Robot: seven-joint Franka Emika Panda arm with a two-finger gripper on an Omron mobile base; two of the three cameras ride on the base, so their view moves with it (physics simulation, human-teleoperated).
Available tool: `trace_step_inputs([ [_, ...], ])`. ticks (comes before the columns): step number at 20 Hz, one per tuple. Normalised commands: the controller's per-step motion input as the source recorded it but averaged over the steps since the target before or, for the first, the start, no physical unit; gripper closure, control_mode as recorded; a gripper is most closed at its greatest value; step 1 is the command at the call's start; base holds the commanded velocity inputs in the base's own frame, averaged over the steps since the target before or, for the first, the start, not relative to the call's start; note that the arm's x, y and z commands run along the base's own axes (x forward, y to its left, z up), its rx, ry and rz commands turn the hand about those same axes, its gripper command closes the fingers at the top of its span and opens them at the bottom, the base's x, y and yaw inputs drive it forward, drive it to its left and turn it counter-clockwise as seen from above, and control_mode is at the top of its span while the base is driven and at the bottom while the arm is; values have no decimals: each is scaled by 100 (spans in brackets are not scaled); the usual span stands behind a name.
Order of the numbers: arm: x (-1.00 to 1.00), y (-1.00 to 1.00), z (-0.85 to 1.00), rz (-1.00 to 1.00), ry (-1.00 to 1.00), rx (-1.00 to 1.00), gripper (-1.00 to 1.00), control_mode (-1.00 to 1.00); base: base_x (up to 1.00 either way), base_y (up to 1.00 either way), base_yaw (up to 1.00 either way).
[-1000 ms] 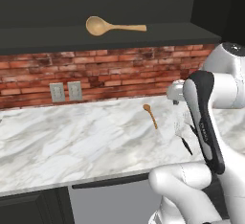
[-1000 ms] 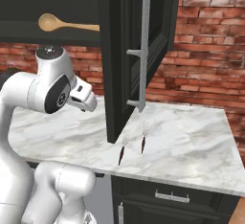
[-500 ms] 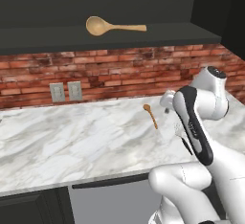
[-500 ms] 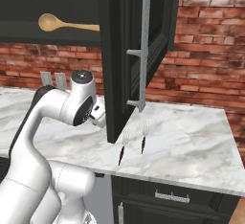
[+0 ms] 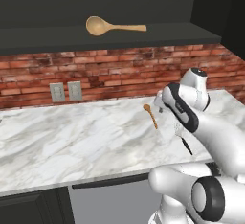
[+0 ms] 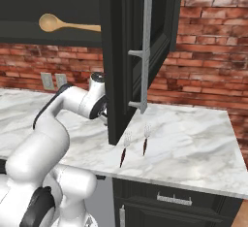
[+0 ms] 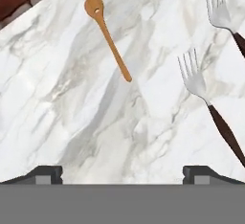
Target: Organize the utensils by type. Pick up the wooden spoons from the counter and place them in the open cabinet. Then pick up the metallic utensils from the counter and place them in the open drawer.
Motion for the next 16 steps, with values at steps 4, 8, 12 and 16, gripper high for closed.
trace_step_inputs([
  [4,78,0,-48,0,0,-3,-100,-100,0,0,0],
  [8,76,0,-51,0,0,-1,-100,-100,0,0,0],
  [12,54,-1,-41,4,7,-7,-100,-100,0,0,0],
  [16,41,-1,-20,6,0,-12,-100,-100,0,0,0],
])
